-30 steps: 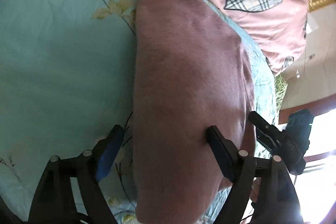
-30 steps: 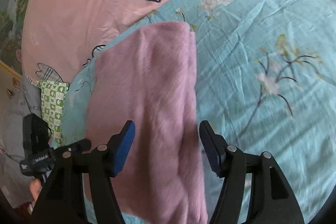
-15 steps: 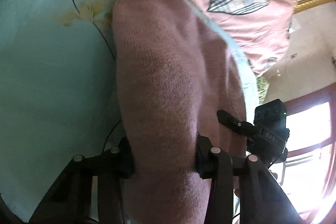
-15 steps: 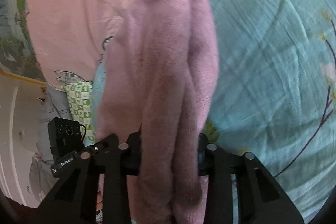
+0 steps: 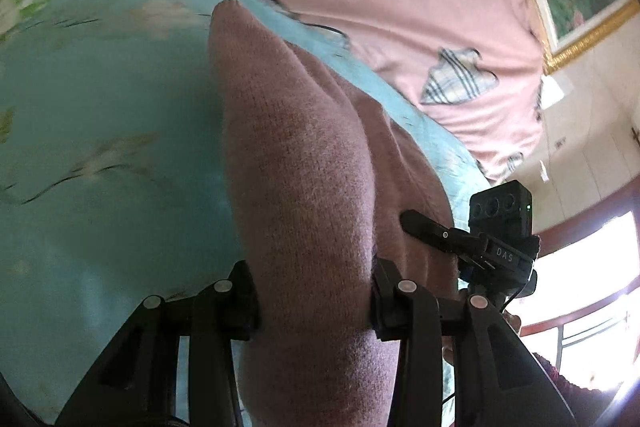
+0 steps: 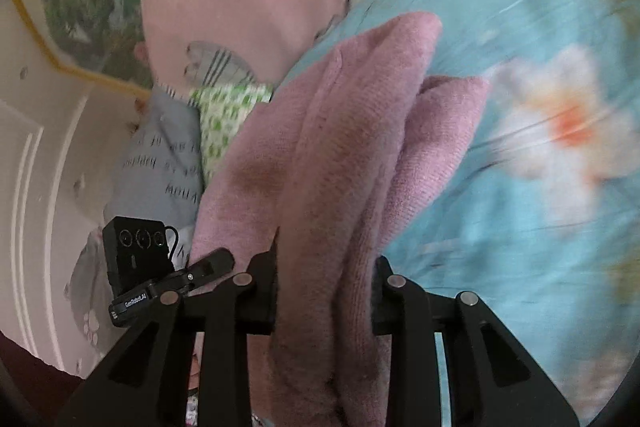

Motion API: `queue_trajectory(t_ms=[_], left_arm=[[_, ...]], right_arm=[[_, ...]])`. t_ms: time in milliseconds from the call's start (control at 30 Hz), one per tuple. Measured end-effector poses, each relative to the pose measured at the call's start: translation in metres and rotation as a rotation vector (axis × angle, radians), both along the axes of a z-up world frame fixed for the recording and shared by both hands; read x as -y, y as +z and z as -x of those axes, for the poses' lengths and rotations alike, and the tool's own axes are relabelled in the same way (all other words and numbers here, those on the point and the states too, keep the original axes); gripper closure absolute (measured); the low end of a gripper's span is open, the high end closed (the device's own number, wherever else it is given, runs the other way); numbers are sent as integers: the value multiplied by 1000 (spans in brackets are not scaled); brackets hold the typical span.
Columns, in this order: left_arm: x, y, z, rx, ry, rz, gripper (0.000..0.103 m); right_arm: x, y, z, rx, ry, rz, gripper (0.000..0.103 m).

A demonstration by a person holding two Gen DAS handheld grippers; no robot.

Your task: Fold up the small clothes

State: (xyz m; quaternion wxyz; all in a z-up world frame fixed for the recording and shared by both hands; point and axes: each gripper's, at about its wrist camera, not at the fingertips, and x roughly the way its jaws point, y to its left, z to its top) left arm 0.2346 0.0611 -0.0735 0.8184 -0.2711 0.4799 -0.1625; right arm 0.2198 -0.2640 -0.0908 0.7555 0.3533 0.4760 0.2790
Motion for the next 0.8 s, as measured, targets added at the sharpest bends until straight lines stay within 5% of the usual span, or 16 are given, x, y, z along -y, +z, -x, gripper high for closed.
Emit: queue_trajectory(t_ms=[233,333,367,633,800], left_arm=[[-38,-57,9,-108,60,-44,57],[-39,-62,11,-121,82,-29,50],[-40,-60,15,-120,83,-35,49],[-48,-30,59,-97,56,-116,45],[-49,-22,108,-98,9,-167,43]], right_arm=[[-55,-46,-22,-101,78,68,71],[-52,-53,-25,-138,50,83,56],[-50,-52,-23,-142,40,108,49],[-24,-2,28,-65,-44,300,40],[-9,19,83,-8,-91,310,40]])
